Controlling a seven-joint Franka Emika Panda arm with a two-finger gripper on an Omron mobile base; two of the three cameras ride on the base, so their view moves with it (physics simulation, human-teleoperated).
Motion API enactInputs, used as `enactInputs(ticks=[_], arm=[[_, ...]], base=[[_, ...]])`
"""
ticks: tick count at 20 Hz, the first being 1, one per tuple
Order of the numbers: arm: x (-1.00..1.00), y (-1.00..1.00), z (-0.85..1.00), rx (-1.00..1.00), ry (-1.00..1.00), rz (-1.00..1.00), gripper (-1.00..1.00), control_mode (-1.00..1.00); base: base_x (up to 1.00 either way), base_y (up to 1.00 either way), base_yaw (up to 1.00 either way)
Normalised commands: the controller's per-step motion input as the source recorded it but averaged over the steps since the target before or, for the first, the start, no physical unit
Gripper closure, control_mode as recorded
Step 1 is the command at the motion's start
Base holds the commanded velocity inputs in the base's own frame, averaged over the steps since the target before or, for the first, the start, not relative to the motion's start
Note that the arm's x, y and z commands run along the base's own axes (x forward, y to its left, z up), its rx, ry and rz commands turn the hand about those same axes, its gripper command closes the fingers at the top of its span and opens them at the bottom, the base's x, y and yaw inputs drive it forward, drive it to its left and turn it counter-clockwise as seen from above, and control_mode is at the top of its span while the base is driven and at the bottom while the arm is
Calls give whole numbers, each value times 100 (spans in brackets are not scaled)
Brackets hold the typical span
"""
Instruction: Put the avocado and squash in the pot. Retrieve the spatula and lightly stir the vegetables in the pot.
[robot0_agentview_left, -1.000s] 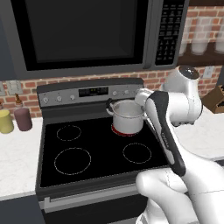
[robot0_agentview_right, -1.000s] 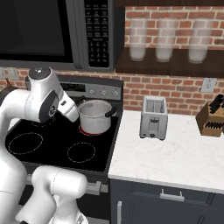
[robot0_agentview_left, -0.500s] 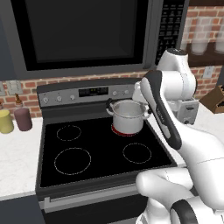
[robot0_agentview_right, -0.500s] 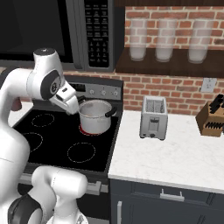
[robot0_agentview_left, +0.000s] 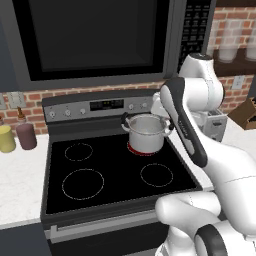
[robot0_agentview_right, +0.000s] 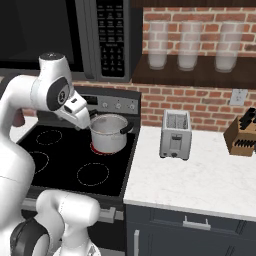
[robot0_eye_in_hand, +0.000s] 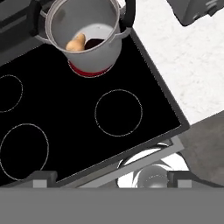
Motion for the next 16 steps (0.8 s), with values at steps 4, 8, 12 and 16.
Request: enactInputs(ticks=[4,8,12,16], arm=[[0,0,0,0,0,0,-100,100],[0,0,0,0,0,0,-100,100],[0,0,0,0,0,0,-100,100],[0,0,0,0,0,0,-100,100]], base=[[-29,65,10],[-21,100,8],[-1,100,4],[0,100,3]])
